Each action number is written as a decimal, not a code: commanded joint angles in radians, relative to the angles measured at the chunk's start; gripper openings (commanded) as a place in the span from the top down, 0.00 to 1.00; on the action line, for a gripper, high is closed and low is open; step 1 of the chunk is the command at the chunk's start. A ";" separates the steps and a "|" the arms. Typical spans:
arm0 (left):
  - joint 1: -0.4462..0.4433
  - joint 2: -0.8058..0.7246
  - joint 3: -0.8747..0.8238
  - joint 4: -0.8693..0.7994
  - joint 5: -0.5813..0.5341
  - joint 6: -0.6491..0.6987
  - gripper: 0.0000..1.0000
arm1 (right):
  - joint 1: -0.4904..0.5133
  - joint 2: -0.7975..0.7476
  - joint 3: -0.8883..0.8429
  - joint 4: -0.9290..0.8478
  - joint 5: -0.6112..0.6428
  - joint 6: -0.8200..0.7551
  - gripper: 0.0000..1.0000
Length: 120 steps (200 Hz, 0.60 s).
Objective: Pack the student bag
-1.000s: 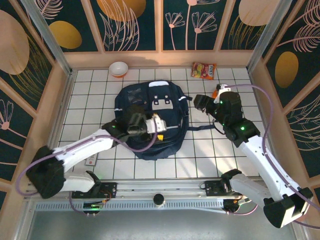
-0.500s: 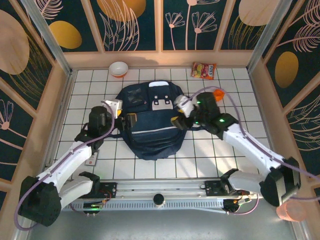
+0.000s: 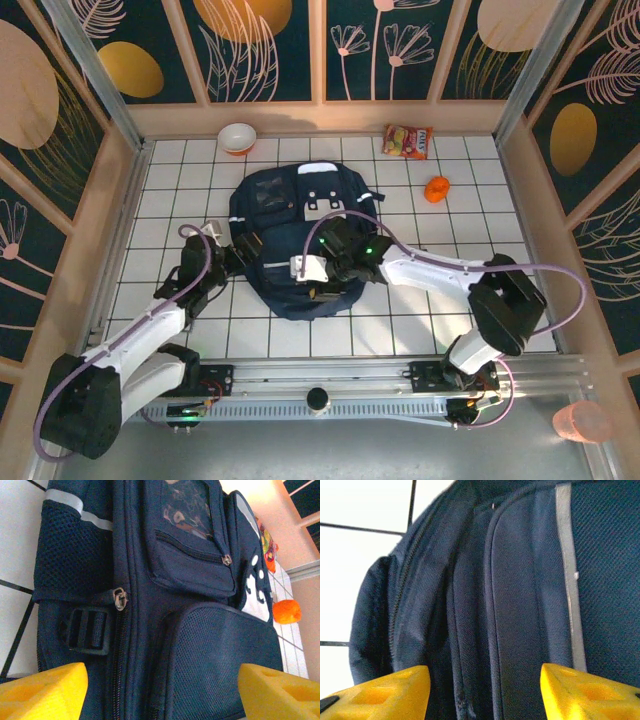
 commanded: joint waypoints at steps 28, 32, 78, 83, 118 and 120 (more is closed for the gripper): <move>0.007 0.046 0.036 0.074 0.043 -0.061 0.24 | -0.007 0.035 -0.022 0.260 0.167 0.027 0.54; 0.005 0.049 0.039 0.073 0.043 -0.060 0.24 | -0.007 0.035 -0.025 0.269 0.177 0.027 0.59; 0.006 0.074 0.139 -0.035 0.006 0.127 0.23 | -0.093 -0.059 -0.029 0.288 0.172 0.047 1.00; 0.007 0.078 0.153 -0.044 0.007 0.153 0.23 | -0.105 -0.076 -0.024 0.281 0.157 0.050 1.00; 0.007 0.111 0.228 -0.075 0.051 0.316 0.23 | -0.181 -0.171 -0.009 0.208 0.035 -0.009 1.00; 0.007 0.112 0.230 -0.075 0.057 0.328 0.23 | -0.183 -0.175 -0.008 0.203 0.031 -0.018 1.00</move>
